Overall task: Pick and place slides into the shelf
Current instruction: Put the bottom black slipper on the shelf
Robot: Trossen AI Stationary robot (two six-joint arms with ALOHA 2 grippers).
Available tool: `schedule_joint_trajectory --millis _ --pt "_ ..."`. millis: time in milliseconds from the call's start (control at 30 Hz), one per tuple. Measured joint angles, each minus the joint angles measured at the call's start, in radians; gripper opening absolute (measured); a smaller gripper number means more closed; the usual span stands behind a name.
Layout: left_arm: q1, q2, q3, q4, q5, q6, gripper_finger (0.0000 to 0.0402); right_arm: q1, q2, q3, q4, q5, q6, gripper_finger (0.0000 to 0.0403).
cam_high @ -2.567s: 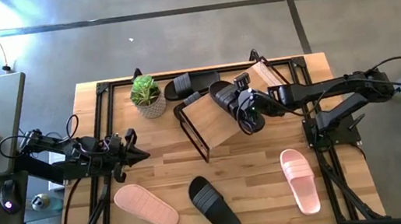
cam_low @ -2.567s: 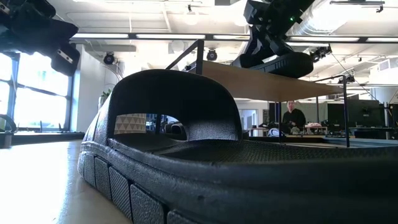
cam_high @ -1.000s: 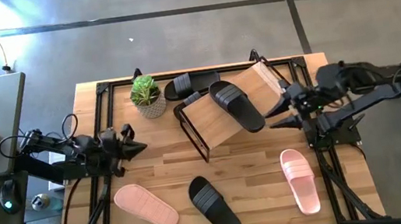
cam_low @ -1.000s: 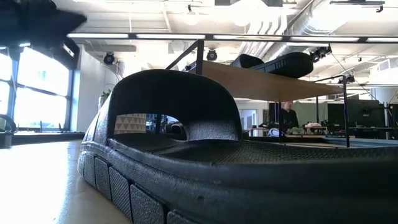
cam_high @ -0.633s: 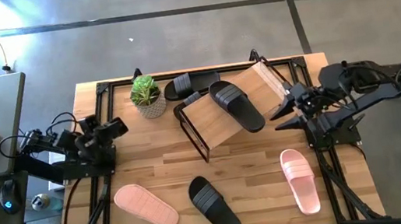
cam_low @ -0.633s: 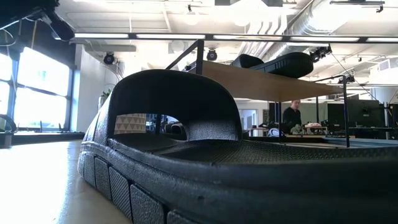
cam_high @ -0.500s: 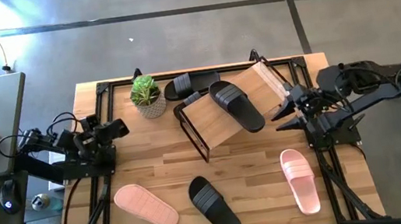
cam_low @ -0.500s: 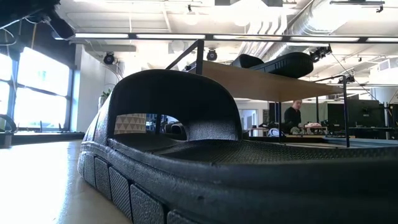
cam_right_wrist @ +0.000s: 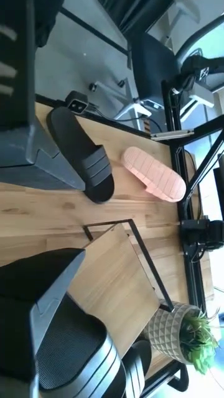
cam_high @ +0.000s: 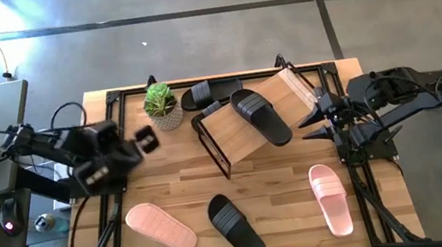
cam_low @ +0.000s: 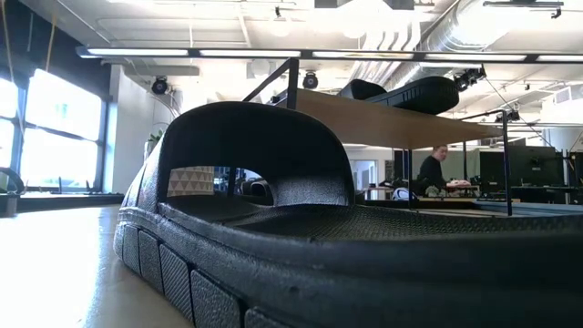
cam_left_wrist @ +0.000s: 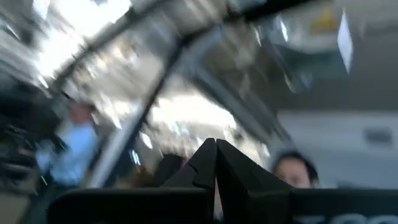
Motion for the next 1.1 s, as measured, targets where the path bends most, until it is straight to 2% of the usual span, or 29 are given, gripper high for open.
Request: schedule_joint_trajectory --millis 67,167,267,400,467,533,633,733,1100 --pt "-0.029 0.117 0.163 -0.163 0.017 0.012 0.0001 0.000 0.000 0.000 -0.007 -0.005 -0.008 0.0152" --pt "-0.066 0.277 0.429 -0.510 -0.031 0.016 0.0001 0.000 0.000 0.000 -0.016 -0.006 -0.008 0.0152" --pt "-0.111 0.432 0.701 -0.984 -0.205 -0.045 0.0001 0.000 0.000 0.000 -0.039 -0.006 -0.008 0.0152" --pt "-0.163 0.646 1.022 -1.571 -0.490 -0.270 0.0000 0.000 0.000 0.000 -0.070 -0.006 -0.004 0.0152" --pt "-0.185 0.752 1.160 -1.795 -0.566 -0.397 0.0000 0.000 0.000 0.000 -0.078 -0.007 -0.004 0.0152" --pt "-0.206 0.847 1.268 -1.946 -0.584 -0.489 0.0000 0.000 0.000 0.000 -0.087 -0.007 -0.003 0.0152" --pt "-0.234 0.970 1.385 -2.063 -0.579 -0.557 0.0000 0.000 0.000 0.000 -0.099 -0.008 -0.001 0.0152" --pt "-0.252 1.062 1.454 -2.104 -0.556 -0.581 0.0000 0.000 0.000 0.000 -0.114 -0.008 0.023 0.0152" --pt "-0.270 1.294 1.465 -2.115 -0.466 -0.599 0.0000 0.000 0.001 0.000 -0.179 -0.004 0.105 0.0152"
